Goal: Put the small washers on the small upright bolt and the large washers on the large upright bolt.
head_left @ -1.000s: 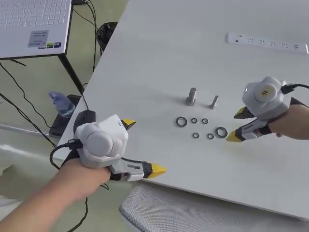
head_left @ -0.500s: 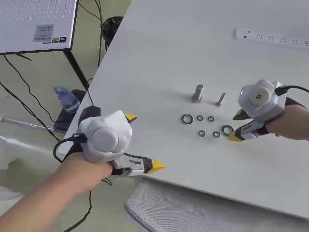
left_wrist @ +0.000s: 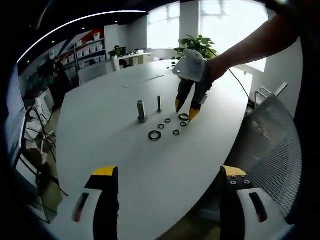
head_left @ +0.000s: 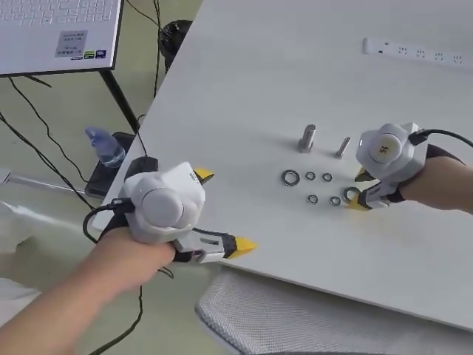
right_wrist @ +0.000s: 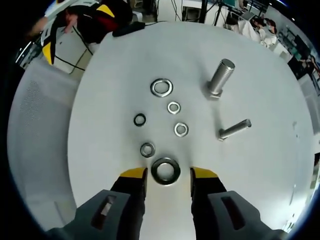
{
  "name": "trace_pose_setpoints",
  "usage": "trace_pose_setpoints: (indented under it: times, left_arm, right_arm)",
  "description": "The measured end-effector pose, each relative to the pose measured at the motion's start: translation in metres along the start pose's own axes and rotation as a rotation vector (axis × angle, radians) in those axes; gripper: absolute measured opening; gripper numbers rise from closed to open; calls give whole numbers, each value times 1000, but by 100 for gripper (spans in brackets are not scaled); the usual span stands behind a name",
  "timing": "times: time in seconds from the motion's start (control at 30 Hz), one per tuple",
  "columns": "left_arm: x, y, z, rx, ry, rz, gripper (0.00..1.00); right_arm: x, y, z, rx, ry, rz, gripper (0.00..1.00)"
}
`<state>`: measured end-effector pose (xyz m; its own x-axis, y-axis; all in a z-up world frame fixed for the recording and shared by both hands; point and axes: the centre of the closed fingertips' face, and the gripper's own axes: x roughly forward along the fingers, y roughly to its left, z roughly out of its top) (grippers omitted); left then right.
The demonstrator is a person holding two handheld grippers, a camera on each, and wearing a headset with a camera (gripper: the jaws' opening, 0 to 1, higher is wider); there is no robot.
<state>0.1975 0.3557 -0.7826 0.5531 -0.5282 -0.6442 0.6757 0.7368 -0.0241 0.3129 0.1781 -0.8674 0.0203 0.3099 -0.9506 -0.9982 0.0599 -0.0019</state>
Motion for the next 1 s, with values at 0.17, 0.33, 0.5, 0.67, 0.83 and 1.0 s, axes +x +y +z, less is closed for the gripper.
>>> trace_pose_setpoints:
  times: [0.17, 0.33, 0.5, 0.67, 0.83, 1.0]
  left_arm:
    - [0, -7, -6, 4, 15, -18, 83]
    - [-2, -6, 0, -7, -11, -11, 78]
    - [1, -8, -3, -2, 9, -22, 78]
    - [-1, -6, 5, -10, -21, -23, 78]
    - [-1, -4, 7, 3, -22, -21, 77]
    - [-2, -10, 4, 2, -17, -27, 76]
  right_arm:
    - [0, 2, 0, -24, -7, 7, 34]
    - [-1, 1, -1, -12, 7, 3, 34]
    - [-1, 1, -1, -33, 57, 8, 33]
    - [-1, 1, -4, -64, 162, 11, 29]
    - [0, 0, -3, -60, 188, 10, 26]
    - [-1, 0, -4, -52, 198, 6, 24]
